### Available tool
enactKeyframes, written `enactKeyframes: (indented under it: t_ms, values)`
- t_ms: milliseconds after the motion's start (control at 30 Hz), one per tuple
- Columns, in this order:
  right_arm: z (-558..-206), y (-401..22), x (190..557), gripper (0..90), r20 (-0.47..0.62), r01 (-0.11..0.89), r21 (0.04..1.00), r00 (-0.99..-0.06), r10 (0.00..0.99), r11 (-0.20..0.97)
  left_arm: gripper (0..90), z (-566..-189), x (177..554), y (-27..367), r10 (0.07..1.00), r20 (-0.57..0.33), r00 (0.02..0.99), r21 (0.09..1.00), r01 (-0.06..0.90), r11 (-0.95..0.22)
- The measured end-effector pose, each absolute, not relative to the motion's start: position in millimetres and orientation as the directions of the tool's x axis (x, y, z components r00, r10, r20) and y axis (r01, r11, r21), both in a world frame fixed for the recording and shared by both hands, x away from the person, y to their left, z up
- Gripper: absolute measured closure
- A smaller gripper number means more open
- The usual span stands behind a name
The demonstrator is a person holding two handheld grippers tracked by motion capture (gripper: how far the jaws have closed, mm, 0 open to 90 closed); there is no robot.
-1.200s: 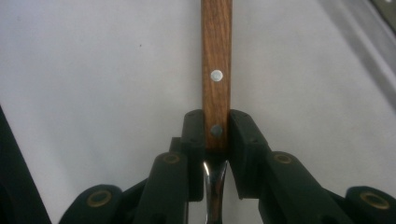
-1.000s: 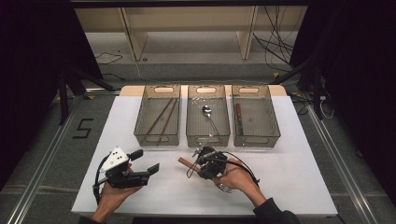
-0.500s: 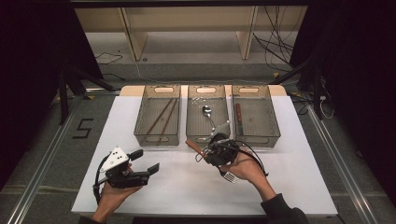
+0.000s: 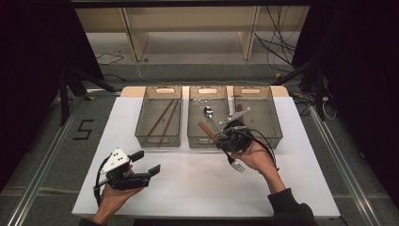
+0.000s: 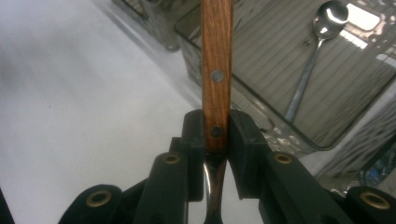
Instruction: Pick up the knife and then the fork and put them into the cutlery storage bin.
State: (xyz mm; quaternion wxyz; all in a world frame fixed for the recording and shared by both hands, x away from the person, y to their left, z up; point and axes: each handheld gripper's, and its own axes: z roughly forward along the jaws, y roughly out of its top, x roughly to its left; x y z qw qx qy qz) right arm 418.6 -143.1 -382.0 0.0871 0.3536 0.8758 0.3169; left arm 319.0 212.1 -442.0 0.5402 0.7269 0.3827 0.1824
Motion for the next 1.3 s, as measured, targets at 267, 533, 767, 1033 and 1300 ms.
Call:
enactKeyframes:
  t_ms: [267,533,767,1033,1300]
  values:
    - [-370.8,-154.7,431.5,77.6,0.075,0.577,0.644,-0.701,0.709,0.503,15.7,-442.0,319.1,212.1,0.754,-0.147,0.64,0.925,0.36,-0.125]
    - [-363.5,-166.3,444.3,77.5,0.077,0.592,0.66,-0.666,0.742,0.463,15.7,-442.0,319.0,212.1,0.754,-0.148,0.64,0.925,0.359,-0.124]
    - [-357.5,-177.5,455.2,77.5,0.08,0.599,0.682,-0.631,0.771,0.42,15.7,-442.0,319.0,211.9,0.754,-0.149,0.64,0.925,0.359,-0.123]
    - [-350.1,-193.4,472.1,77.5,0.084,0.615,0.695,-0.583,0.808,0.372,15.7,-442.0,319.0,212.1,0.755,-0.147,0.639,0.925,0.359,-0.123]
    - [-348.0,-207.4,487.2,77.5,0.091,0.643,0.693,-0.527,0.845,0.326,15.7,-442.0,319.1,212.1,0.754,-0.148,0.64,0.925,0.359,-0.124]
